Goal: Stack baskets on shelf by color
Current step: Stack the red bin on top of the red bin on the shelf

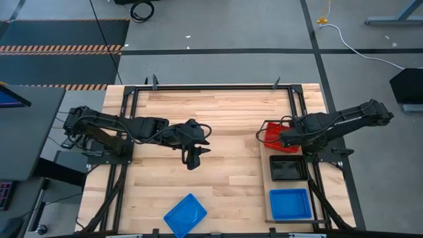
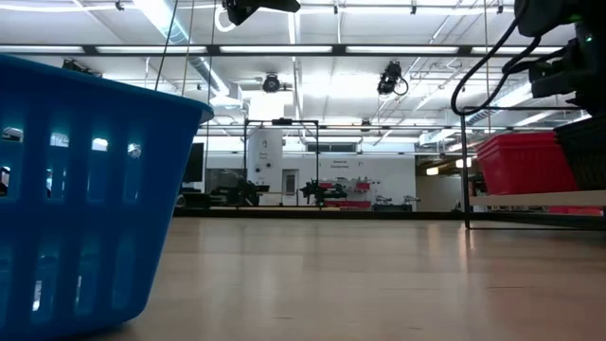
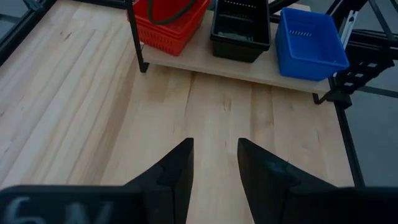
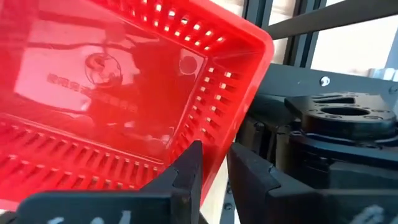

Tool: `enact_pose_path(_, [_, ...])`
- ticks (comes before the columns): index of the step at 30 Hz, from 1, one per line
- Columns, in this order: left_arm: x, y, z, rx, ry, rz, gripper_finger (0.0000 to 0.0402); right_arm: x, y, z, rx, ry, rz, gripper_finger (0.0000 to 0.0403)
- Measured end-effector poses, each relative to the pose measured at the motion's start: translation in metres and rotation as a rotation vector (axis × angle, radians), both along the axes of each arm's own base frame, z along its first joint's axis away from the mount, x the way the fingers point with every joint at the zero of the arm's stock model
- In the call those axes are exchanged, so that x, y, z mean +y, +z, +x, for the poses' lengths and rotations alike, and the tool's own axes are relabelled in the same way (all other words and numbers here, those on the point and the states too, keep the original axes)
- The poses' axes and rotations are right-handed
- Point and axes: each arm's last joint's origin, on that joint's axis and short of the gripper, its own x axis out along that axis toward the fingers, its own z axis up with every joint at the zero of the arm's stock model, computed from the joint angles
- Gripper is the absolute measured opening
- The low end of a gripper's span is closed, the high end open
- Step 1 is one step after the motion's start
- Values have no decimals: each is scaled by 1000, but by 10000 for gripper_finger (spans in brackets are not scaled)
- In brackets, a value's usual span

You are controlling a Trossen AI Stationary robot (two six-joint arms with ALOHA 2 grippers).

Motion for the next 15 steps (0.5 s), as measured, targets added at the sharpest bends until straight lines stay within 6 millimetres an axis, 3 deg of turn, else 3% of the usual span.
enact_pose_path(15, [0, 0, 0, 0, 0, 0, 130, 3, -10, 17, 74, 30, -3, 64])
